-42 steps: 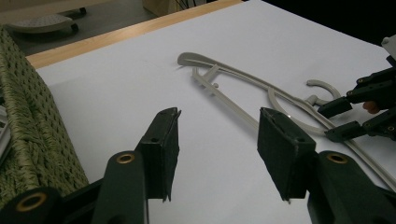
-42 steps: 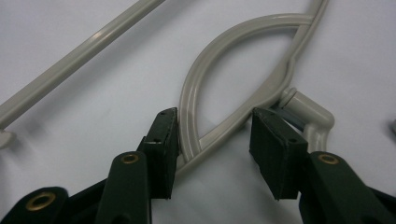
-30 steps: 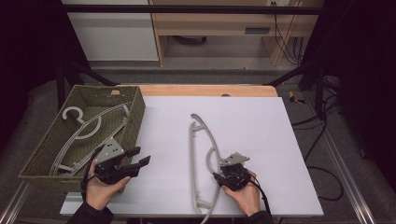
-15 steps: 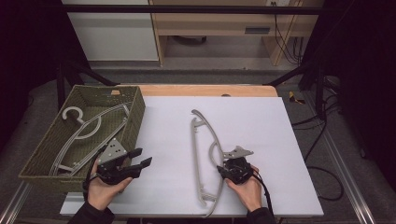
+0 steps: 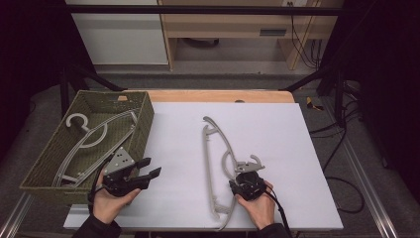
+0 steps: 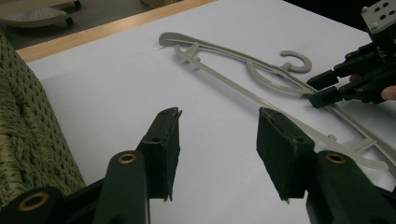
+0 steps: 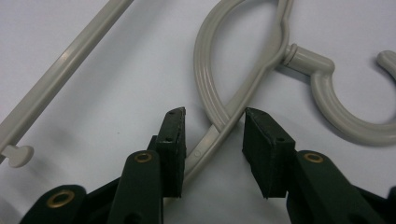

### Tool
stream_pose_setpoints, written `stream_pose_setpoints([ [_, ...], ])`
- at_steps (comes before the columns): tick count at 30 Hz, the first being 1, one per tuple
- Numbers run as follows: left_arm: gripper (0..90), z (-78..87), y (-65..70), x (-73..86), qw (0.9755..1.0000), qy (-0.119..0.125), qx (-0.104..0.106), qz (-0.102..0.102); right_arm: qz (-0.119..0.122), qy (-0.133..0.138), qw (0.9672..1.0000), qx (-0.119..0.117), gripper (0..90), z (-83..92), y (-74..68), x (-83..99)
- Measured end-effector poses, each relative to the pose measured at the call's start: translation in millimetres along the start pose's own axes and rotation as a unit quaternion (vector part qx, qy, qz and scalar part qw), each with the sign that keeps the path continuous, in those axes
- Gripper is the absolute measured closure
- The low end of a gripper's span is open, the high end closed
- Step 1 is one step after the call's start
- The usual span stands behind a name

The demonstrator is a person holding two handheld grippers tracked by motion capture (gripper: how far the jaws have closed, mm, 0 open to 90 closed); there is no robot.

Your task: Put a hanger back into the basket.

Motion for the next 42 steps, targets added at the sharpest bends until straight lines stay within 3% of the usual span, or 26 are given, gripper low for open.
stream_pose_setpoints([
  [5, 49.4, 1.3, -1.6, -0.4, 1.0, 0.002, -0.001, 0.001, 0.005, -0.004, 0.9998, 0.018, 67.0, 4.6, 13.1, 0.2],
  [8, 49.4, 1.4, -2.4, 0.1, 1.0, 0.001, -0.002, 0.002, -0.005, 0.001, 1.0, 0.009, 71.8, 10.7, 19.4, -0.8],
  [10, 49.4, 1.3, -2.3, 0.0, 1.0, 0.001, -0.001, 0.002, 0.005, 0.0, 0.9999, 0.015, 72.4, 12.0, 26.4, -0.2],
  [12, 49.4, 1.3, -2.1, 0.0, 1.0, 0.001, -0.001, 0.001, -0.012, 0.0, 0.9999, 0.007, 72.4, 13.4, 26.9, -0.1],
  [18, 49.3, 1.0, -2.2, 0.2, 1.0, 0.0, -0.001, 0.002, -0.028, -0.012, 0.9993, 0.021, 66.3, 9.6, 26.2, 3.3],
  [27, 48.0, 3.2, -3.3, -1.6, 1.0, 0.006, -0.001, 0.004, -0.05, -0.017, 0.998, 0.035, 73.7, 10.5, 27.6, 2.8],
  [32, 48.0, 3.1, -3.2, -1.5, 1.0, 0.006, -0.001, 0.004, -0.048, -0.017, 0.9985, 0.022, 76.5, 12.0, 32.0, 2.7],
  [38, 48.0, 2.1, -3.2, -0.5, 1.0, 0.003, 0.0, 0.003, -0.04, -0.012, 0.9988, 0.023, 81.1, 17.2, 45.3, 2.8],
  [42, 47.8, 2.3, -3.0, -0.5, 1.0, 0.003, 0.001, 0.003, -0.034, -0.011, 0.9992, 0.018, 80.6, 18.1, 46.8, 2.9],
])
Point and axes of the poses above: each handheld gripper's, and its own axes: z roughly backward along the jaws, x roughly out of its underside, y roughly to its right, the point moved 9 cm from there along -z, roughly forward along the jaws, and after that the axes turned 11 degrees about -x, right-handed, at the moved point
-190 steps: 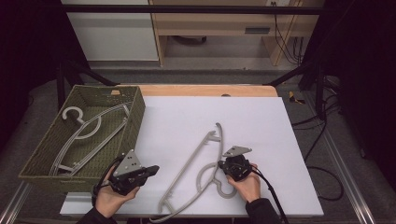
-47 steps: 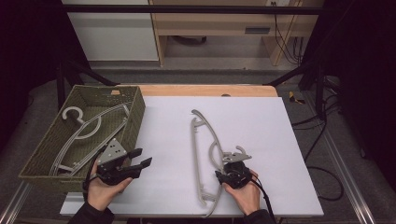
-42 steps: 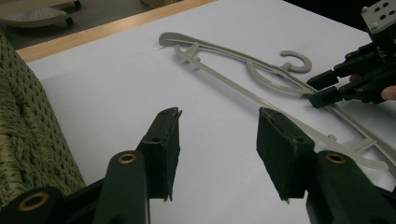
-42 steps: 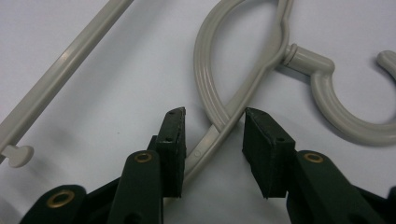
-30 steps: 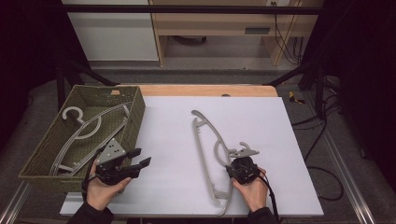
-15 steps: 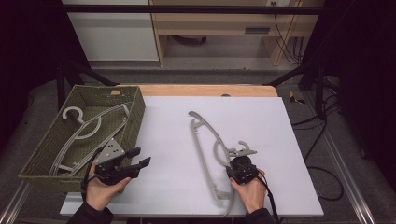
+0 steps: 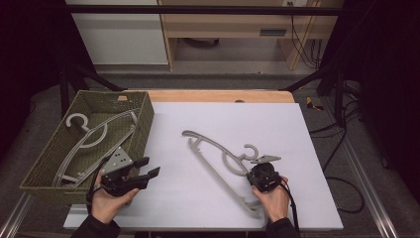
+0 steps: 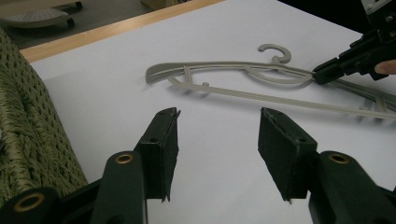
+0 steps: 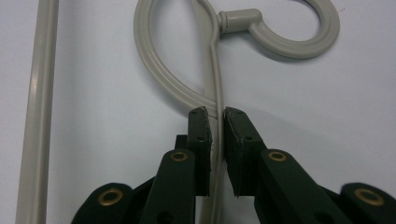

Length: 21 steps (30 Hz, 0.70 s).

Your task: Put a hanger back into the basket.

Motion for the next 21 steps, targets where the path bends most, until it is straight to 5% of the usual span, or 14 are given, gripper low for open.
stream_pose_setpoints([
  [11, 41.7, 2.5, -0.6, -2.4, 0.9999, 0.009, 0.004, -0.005, 0.0, -0.026, 0.9997, -0.002, 73.2, 6.1, -0.8, 10.3],
  [15, 32.5, 1.7, 1.4, -3.0, 0.9999, 0.011, 0.01, -0.005, 0.005, -0.035, 0.9993, 0.005, 78.1, 5.4, -0.6, 10.1],
  [21, 19.2, 2.4, 2.8, -5.7, 0.9997, 0.019, 0.009, -0.009, -0.02, -0.051, 0.9985, 0.004, 81.5, 4.9, -2.9, 7.5],
])
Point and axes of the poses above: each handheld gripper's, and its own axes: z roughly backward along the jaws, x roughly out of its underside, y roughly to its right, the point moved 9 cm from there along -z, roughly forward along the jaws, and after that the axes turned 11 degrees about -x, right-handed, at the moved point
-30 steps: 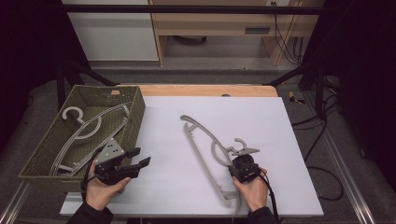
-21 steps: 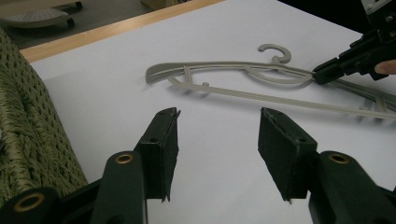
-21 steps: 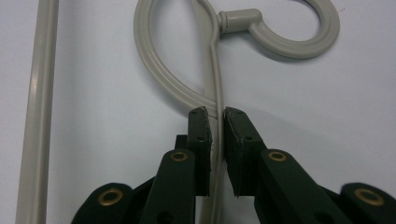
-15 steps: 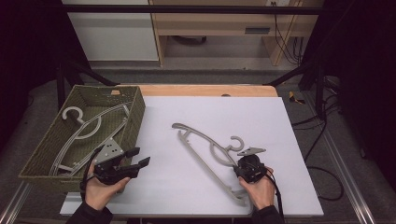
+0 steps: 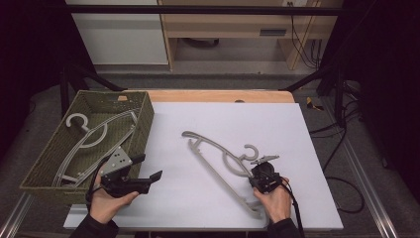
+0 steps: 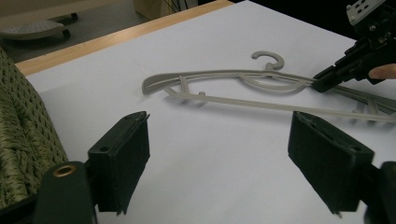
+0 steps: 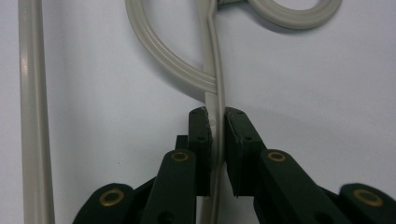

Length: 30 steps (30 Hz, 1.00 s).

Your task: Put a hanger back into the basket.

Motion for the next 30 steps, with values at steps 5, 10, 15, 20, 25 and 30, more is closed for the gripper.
stream_pose_setpoints([
  [5, 12.7, -0.8, 1.9, 0.3, 1.0, -0.002, 0.009, -0.001, 0.001, 0.001, 1.0, 0.006, 81.8, 0.7, 2.2, -0.3],
  [10, 9.7, -0.4, 2.7, -0.6, 0.9999, 0.001, 0.012, -0.001, 0.004, 0.014, 0.9997, -0.02, 81.9, 4.5, 0.1, -3.9],
  [15, 9.6, 0.9, 2.3, -1.5, 0.9999, 0.001, 0.015, -0.001, 0.017, 0.026, 0.9988, -0.039, 82.1, 12.6, -1.7, -9.0],
  [20, 10.1, 1.0, 2.8, -1.3, 0.9998, -0.002, 0.017, -0.004, 0.043, 0.033, 0.9973, -0.05, 82.3, 24.4, -1.2, -14.3],
  [25, 10.6, -0.3, 4.3, 0.0, 0.9998, -0.005, 0.018, -0.007, 0.049, 0.023, 0.997, -0.055, 81.9, 15.9, -1.4, -11.4],
  [30, 10.9, -1.1, 4.5, 0.7, 0.9998, -0.006, 0.017, -0.008, 0.051, 0.006, 0.9972, -0.054, 81.6, 3.5, 3.0, -6.1],
])
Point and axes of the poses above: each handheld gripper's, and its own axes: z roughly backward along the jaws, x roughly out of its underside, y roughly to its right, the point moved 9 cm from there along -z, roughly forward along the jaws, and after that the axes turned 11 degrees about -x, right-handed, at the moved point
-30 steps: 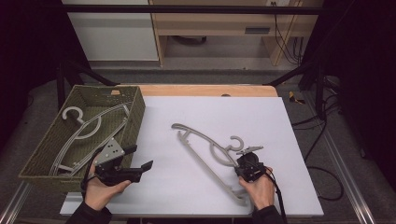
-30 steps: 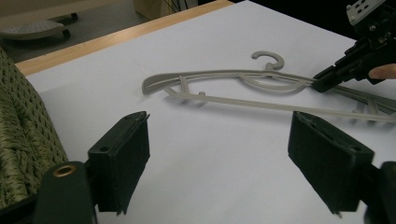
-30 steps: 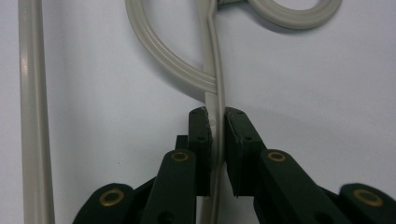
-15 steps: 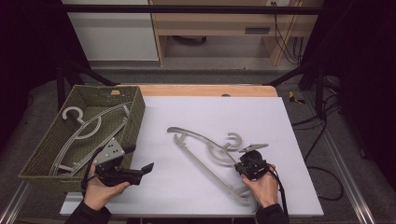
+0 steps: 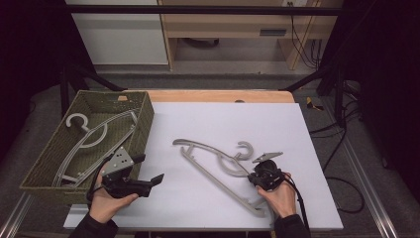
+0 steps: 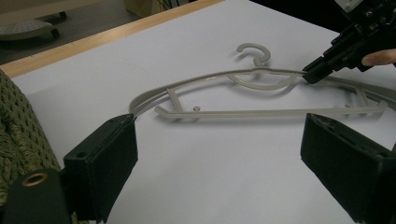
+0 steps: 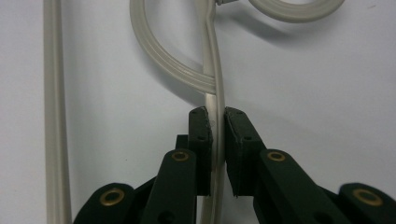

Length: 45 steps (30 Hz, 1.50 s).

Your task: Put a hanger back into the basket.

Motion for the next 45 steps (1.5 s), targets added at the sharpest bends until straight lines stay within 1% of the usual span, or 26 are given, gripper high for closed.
stream_pose_setpoints([
  [1, 11.0, -0.1, 0.1, 0.1, 1.0, 0.0, 0.0, 0.0, -0.014, 0.002, 0.9999, -0.005, 81.5, -1.4, -2.6, -0.2],
  [2, 11.1, -0.3, 0.2, 0.3, 1.0, -0.001, 0.0, -0.001, -0.011, -0.002, 0.9999, 0.005, 81.5, -2.4, -0.5, 0.6],
  [3, 11.1, -0.4, 0.4, 0.4, 1.0, -0.001, -0.001, -0.002, 0.002, -0.005, 1.0, 0.007, 81.4, -2.9, 0.8, 1.4],
  [5, 11.1, -0.5, 1.0, 0.4, 1.0, -0.001, 0.0, -0.002, 0.008, -0.009, 0.9999, 0.012, 81.2, -5.0, 1.1, 2.2],
  [7, 11.1, -0.8, 1.4, 0.7, 1.0, -0.002, 0.0, -0.003, 0.01, -0.009, 0.9998, 0.013, 81.0, -4.8, 1.2, 2.3],
  [8, 11.2, -0.9, 1.6, 1.0, 1.0, -0.003, 0.0, -0.003, -0.001, -0.005, 0.9999, 0.012, 80.7, -5.3, -0.8, 1.9],
  [9, 11.2, -0.9, 1.7, 1.2, 1.0, -0.003, 0.0, -0.004, 0.014, -0.008, 0.9997, 0.018, 80.2, -4.0, 1.2, 3.1],
  [12, 11.2, -0.8, 1.6, 1.2, 1.0, -0.003, -0.001, -0.004, 0.032, -0.011, 0.999, 0.03, 75.5, -1.1, 1.2, 8.6],
  [13, 11.3, -0.6, 1.5, 1.1, 1.0, -0.003, -0.001, -0.004, 0.022, -0.013, 0.9992, 0.032, 74.4, 0.9, -0.8, 11.4],
  [14, 11.3, -0.6, 1.5, 1.1, 1.0, -0.002, -0.001, -0.004, 0.025, -0.016, 0.999, 0.032, 74.2, 2.6, -0.3, 14.2],
  [16, 11.4, -1.0, 1.6, 1.3, 1.0, -0.004, -0.002, -0.004, 0.015, -0.017, 0.9993, 0.029, 75.5, 4.5, -2.1, 18.4],
  [17, 11.4, -1.3, 1.7, 1.5, 1.0, -0.004, -0.002, -0.004, 0.021, -0.013, 0.9993, 0.029, 76.8, 4.5, -0.5, 19.3],
  [18, 11.4, -1.5, 1.9, 1.6, 1.0, -0.004, -0.002, -0.005, 0.001, -0.011, 0.9997, 0.024, 80.0, 4.1, -3.7, 18.9],
  [19, 11.4, -1.7, 2.2, 1.7, 1.0, -0.005, -0.002, -0.006, 0.006, -0.016, 0.9995, 0.026, 80.8, 4.6, -2.3, 19.3],
  [21, 11.5, -1.8, 2.6, 1.7, 1.0, -0.005, -0.001, -0.006, -0.015, -0.019, 0.9994, 0.027, 81.9, 4.3, -1.6, 18.4],
  [25, 11.5, -1.9, 3.0, 2.0, 1.0, -0.006, -0.001, -0.007, -0.037, -0.023, 0.9986, 0.031, 82.8, 4.0, -1.6, 17.3],
  [28, 11.6, -1.9, 1.9, 2.1, 1.0, -0.006, -0.001, -0.007, -0.028, -0.016, 0.9992, 0.025, 83.0, 4.8, 0.2, 16.1],
  [29, 11.6, -1.8, 1.5, 2.1, 1.0, -0.006, -0.001, -0.006, -0.043, -0.017, 0.9986, 0.024, 83.0, 4.9, -0.7, 15.6],
  [32, 11.7, -1.2, 1.0, 1.7, 1.0, -0.006, -0.002, -0.005, -0.054, -0.006, 0.9985, -0.001, 83.2, 7.0, -3.6, 12.3],
  [34, 11.8, -0.8, 1.2, 1.3, 1.0, -0.005, -0.002, -0.007, -0.046, 0.002, 0.9989, -0.011, 83.2, 11.0, -4.3, 9.6],
  [35, 11.8, -0.6, 1.5, 0.9, 1.0, -0.005, -0.002, -0.008, -0.03, 0.01, 0.9992, -0.024, 83.2, 13.0, -4.8, 7.3],
  [37, 11.8, 0.0, 2.4, 0.1, 0.9999, -0.006, 0.0, -0.011, -0.023, 0.014, 0.9994, -0.024, 83.1, 16.2, -6.8, 4.9],
  [38, 11.8, 0.5, 2.8, -0.5, 0.9999, -0.006, 0.001, -0.012, -0.019, 0.016, 0.9989, -0.038, 83.0, 17.8, -11.6, 2.6],
  [42, 11.9, 7.7, 5.1, -7.8, 0.9998, 0.001, 0.006, -0.021, 0.017, 0.019, 0.9988, -0.041, 83.0, 24.2, -21.5, -3.9],
  [43, 11.9, 10.6, 5.3, -10.5, 0.9997, 0.004, 0.007, -0.024, 0.036, 0.021, 0.9982, -0.044, 83.0, 26.6, -24.1, -6.0],
  [45, 11.9, 16.9, 5.9, -17.0, 0.9994, 0.011, 0.008, -0.032, 0.056, 0.023, 0.9969, -0.05, 83.0, 31.5, -32.2, -10.6],
])
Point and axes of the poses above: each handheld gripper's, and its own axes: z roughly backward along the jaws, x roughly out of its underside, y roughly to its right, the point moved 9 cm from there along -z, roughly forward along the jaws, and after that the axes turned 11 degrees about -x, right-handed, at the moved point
